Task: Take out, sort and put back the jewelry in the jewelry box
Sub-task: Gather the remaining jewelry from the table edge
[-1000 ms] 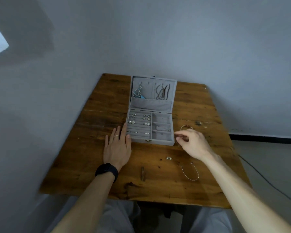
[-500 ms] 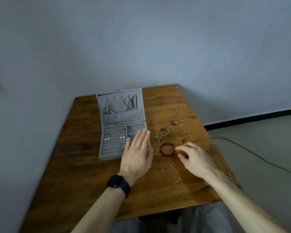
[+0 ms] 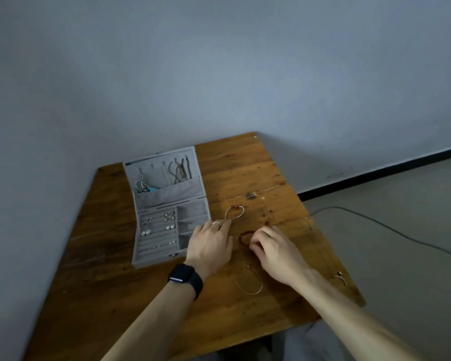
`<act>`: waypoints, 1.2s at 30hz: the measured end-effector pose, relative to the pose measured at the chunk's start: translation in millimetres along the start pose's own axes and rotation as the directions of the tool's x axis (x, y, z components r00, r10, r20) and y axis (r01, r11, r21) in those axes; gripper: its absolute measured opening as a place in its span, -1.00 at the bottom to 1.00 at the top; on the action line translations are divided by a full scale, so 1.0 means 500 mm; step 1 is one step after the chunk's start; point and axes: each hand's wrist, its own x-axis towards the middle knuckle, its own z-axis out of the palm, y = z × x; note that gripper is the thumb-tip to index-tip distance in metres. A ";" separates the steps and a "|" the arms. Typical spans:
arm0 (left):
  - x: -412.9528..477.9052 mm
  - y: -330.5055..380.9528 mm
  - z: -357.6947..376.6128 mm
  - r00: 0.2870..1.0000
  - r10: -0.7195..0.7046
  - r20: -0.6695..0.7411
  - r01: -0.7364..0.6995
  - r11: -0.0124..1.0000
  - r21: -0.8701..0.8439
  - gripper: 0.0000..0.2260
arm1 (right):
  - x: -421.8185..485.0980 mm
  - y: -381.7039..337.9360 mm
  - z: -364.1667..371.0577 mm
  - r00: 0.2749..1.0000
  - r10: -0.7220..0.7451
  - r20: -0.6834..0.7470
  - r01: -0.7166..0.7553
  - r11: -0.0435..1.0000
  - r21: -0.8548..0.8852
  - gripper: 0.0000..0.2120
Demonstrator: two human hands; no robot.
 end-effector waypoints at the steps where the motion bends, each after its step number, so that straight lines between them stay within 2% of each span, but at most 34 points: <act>1: 0.018 0.006 -0.006 1.000 0.001 -0.003 -0.001 1.000 0.022 -0.56 | -0.004 0.001 -0.007 0.997 0.075 -0.025 -0.072 0.992 0.105 -0.83; 4: 0.074 0.024 -0.013 1.000 -0.002 0.011 0.001 0.993 0.118 -0.62 | -0.023 0.006 -0.033 0.941 0.332 -0.071 -0.270 0.857 0.439 -0.85; 7: 0.114 0.037 -0.014 0.997 -0.049 0.054 0.039 0.984 0.175 -0.73 | -0.043 0.009 -0.056 0.883 0.466 -0.057 -0.318 0.681 0.659 -0.90; 11: 0.135 0.049 -0.021 0.994 -0.071 0.079 0.056 0.982 0.179 -0.83 | -0.065 0.014 -0.080 0.825 0.565 -0.016 -0.360 0.547 0.756 -0.90; 15: 0.137 0.055 -0.033 0.997 -0.018 0.069 0.002 0.974 0.225 -0.82 | -0.068 0.015 -0.083 0.797 0.603 0.016 -0.398 0.506 0.765 -0.92; 17: 0.128 0.050 -0.035 0.997 -0.031 0.064 0.022 0.991 0.132 -0.82 | -0.058 0.009 -0.083 0.795 0.607 0.019 -0.409 0.512 0.755 -0.89; 20: 0.110 0.017 -0.047 0.990 -0.135 0.035 0.140 0.958 -0.249 -0.84 | -0.030 -0.004 -0.087 0.796 0.604 0.034 -0.430 0.526 0.734 -0.84; 23: 0.066 -0.036 -0.073 0.975 -0.222 -0.019 0.170 0.794 -0.583 -0.89 | 0.012 -0.024 -0.085 0.814 0.577 0.063 -0.443 0.547 0.710 -0.82; 26: 0.000 -0.087 -0.094 0.945 -0.326 -0.020 0.175 0.557 -0.812 -0.90 | 0.070 -0.058 -0.074 0.840 0.533 0.099 -0.451 0.585 0.674 -0.86; 28: -0.043 -0.117 -0.100 0.937 -0.350 0.014 0.169 0.415 -0.894 -0.92 | 0.116 -0.084 -0.060 0.858 0.501 0.118 -0.440 0.596 0.672 -0.85; 30: -0.076 -0.147 -0.100 0.931 -0.365 0.025 0.161 0.347 -0.924 -0.92 | 0.162 -0.111 -0.044 0.868 0.481 0.124 -0.427 0.597 0.679 -0.84; 36: -0.142 -0.245 -0.095 0.875 -0.484 0.020 0.203 0.330 -0.922 -0.93 | 0.283 -0.176 0.017 0.885 0.430 0.179 -0.417 0.559 0.716 -0.86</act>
